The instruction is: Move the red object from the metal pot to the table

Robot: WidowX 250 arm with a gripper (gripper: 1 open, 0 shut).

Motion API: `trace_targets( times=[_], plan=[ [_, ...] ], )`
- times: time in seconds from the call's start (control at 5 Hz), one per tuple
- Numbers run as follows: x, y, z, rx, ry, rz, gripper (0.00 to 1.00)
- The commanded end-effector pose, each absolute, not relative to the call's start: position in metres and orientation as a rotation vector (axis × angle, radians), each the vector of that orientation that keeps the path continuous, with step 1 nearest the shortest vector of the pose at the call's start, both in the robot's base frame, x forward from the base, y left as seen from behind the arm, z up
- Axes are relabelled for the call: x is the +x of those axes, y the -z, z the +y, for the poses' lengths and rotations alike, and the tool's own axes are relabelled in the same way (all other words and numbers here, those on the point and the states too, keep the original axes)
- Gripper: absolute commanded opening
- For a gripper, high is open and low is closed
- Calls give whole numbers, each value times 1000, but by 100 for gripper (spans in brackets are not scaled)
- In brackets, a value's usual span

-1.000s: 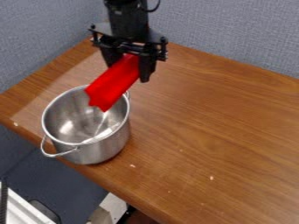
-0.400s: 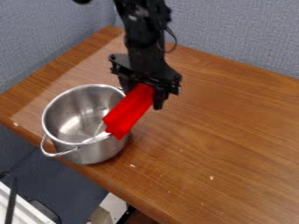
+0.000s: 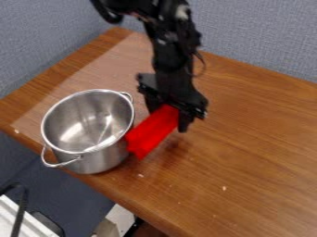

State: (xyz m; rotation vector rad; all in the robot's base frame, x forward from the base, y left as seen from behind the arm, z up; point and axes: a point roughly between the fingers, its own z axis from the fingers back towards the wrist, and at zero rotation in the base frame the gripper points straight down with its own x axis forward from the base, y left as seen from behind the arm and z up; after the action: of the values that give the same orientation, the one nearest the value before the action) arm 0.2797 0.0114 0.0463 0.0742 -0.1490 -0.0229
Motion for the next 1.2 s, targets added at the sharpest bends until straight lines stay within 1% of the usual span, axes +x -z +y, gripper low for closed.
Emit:
trace_targets(
  times=[0.0, 0.4, 0.6, 1.0],
  plan=[
    [301, -51, 4, 86, 77, -200, 0],
    [299, -63, 11, 135, 123, -156, 0],
    [301, -63, 19, 145, 130, -125, 0],
    [292, -44, 29, 143, 112, -104, 0]
  ],
)
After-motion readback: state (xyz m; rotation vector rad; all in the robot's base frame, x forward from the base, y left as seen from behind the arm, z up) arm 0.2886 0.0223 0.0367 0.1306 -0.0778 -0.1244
